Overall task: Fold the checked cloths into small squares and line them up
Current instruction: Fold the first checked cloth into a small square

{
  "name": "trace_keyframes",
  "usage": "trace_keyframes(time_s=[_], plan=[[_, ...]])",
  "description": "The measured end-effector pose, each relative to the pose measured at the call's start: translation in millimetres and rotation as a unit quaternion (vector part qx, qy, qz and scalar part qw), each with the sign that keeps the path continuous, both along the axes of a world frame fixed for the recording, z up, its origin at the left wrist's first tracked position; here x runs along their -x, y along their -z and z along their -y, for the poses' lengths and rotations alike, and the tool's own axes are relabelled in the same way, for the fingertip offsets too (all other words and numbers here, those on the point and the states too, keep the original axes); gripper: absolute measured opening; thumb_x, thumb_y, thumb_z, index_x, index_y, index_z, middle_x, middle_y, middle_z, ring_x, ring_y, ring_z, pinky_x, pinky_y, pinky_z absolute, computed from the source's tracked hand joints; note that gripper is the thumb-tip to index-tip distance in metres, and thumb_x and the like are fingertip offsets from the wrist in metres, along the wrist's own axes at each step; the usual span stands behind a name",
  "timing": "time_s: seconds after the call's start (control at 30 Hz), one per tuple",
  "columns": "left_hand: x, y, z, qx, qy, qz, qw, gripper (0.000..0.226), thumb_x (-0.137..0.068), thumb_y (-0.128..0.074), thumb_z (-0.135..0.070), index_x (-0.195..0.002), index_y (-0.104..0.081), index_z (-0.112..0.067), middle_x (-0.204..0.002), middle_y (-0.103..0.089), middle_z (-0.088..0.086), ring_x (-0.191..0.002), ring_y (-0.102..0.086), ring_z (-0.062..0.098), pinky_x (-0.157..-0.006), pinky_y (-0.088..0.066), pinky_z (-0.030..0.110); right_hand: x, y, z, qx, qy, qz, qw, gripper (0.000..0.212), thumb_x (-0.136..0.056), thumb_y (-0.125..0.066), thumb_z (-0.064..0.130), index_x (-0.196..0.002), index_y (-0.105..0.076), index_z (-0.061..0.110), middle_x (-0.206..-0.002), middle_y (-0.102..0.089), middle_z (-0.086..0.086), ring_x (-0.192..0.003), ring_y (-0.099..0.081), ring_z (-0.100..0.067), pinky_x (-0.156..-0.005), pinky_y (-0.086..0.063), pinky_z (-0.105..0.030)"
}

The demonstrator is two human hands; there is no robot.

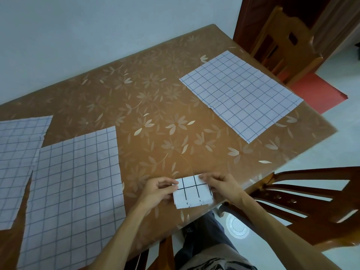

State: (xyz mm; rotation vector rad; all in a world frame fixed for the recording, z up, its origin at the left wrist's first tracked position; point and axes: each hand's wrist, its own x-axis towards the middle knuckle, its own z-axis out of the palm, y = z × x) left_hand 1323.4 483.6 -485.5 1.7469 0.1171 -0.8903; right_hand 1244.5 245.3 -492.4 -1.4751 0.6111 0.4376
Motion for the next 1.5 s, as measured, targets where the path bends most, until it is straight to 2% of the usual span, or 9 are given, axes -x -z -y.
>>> trace_keyframes(time_s=[0.13,0.2,0.33,0.5,0.83,1.13,1.3,1.4,1.5], plan=[[6.5,14.5,6.0,-0.049,0.0,0.099,0.994,0.016,-0.084,-0.077,-0.007,-0.093,-0.075,-0.02,-0.097,-0.075,0.002,-0.094,-0.072,0.016,-0.069,-0.062,0.034,-6.9,9.5,-7.4,0.179,-0.056,0.057,0.981,0.02,-0.09,-0.067,0.011,-0.101,-0.071,0.027,-0.1,-0.066,0.014,-0.092,-0.064,-0.007,-0.076,-0.051,-0.013],[12.8,23.1,8.9,-0.115,0.054,0.198,0.972,0.02,-0.087,-0.075,-0.015,-0.101,-0.069,-0.028,-0.11,-0.068,-0.004,-0.094,-0.068,0.008,-0.074,-0.061,0.03,-10.7,17.9,-12.4,0.218,-0.051,0.063,0.973,0.022,-0.09,-0.067,0.011,-0.107,-0.071,0.025,-0.105,-0.067,0.009,-0.095,-0.065,-0.009,-0.084,-0.054,-0.021],[31.3,41.7,16.9,-0.31,0.205,0.431,0.822,0.053,-0.087,-0.074,-0.021,-0.136,-0.053,-0.024,-0.149,-0.04,0.0,-0.132,-0.044,0.017,-0.103,-0.046,0.029,-15.5,29.7,-18.9,0.309,-0.113,0.083,0.941,0.026,-0.094,-0.06,0.011,-0.117,-0.066,0.021,-0.117,-0.065,0.002,-0.103,-0.061,-0.016,-0.094,-0.049,-0.025],[42.1,60.2,22.8,-0.346,0.382,0.454,0.726,0.087,-0.077,-0.076,-0.019,-0.152,-0.032,-0.017,-0.164,-0.02,0.01,-0.152,-0.015,0.027,-0.119,-0.021,0.046,-12.9,36.7,-28.3,0.458,-0.151,0.19,0.855,0.039,-0.097,-0.048,0.013,-0.136,-0.053,0.015,-0.142,-0.047,-0.003,-0.125,-0.045,-0.024,-0.104,-0.042,-0.033],[55.5,76.5,25.8,-0.391,0.35,0.432,0.733,0.1,-0.075,-0.063,-0.059,-0.154,-0.027,-0.01,-0.163,-0.021,0.012,-0.151,-0.02,0.026,-0.119,-0.029,0.049,21.7,57.7,-58.7,0.539,-0.336,0.157,0.756,0.058,-0.096,-0.038,0.039,-0.146,-0.041,0.01,-0.155,-0.031,-0.009,-0.143,-0.032,-0.021,-0.115,-0.031,-0.044],[60.4,74.2,13.2,-0.395,0.291,0.416,0.766,0.064,-0.098,-0.025,-0.04,-0.155,-0.022,-0.012,-0.164,-0.018,0.007,-0.152,-0.016,0.023,-0.118,-0.018,0.045,12.4,48.7,-34.3,0.522,-0.346,0.102,0.773,0.087,-0.079,0.031,0.057,-0.152,0.011,0.013,-0.157,0.021,-0.002,-0.149,0.016,-0.021,-0.121,0.009,-0.043],[59.1,72.5,15.7,-0.405,0.302,0.401,0.764,0.066,-0.097,-0.027,-0.04,-0.156,-0.02,-0.01,-0.164,-0.015,0.008,-0.151,-0.019,0.025,-0.119,-0.017,0.046,1.1,34.4,-52.3,0.513,-0.344,0.148,0.772,0.068,-0.093,0.003,0.044,-0.154,0.008,0.014,-0.159,0.021,-0.003,-0.147,0.02,-0.02,-0.12,0.013,-0.036],[62.5,71.2,16.1,-0.41,0.306,0.39,0.766,0.065,-0.1,-0.022,-0.041,-0.158,-0.013,-0.011,-0.166,-0.006,0.006,-0.153,-0.008,0.023,-0.117,-0.013,0.049,1.2,42.5,-60.0,0.528,-0.396,0.135,0.738,0.063,-0.101,-0.012,0.042,-0.153,-0.022,0.009,-0.161,-0.008,-0.007,-0.149,-0.01,-0.023,-0.121,-0.02,-0.045],[61.3,70.3,8.7,-0.418,0.317,0.381,0.761,0.066,-0.101,-0.022,-0.047,-0.158,-0.009,-0.016,-0.166,-0.002,0.002,-0.154,-0.004,0.023,-0.117,-0.01,0.053,4.2,48.7,-53.3,0.519,-0.405,0.093,0.747,0.065,-0.103,-0.007,0.046,-0.15,-0.032,0.009,-0.158,-0.027,-0.008,-0.146,-0.026,-0.024,-0.115,-0.021,-0.045]])
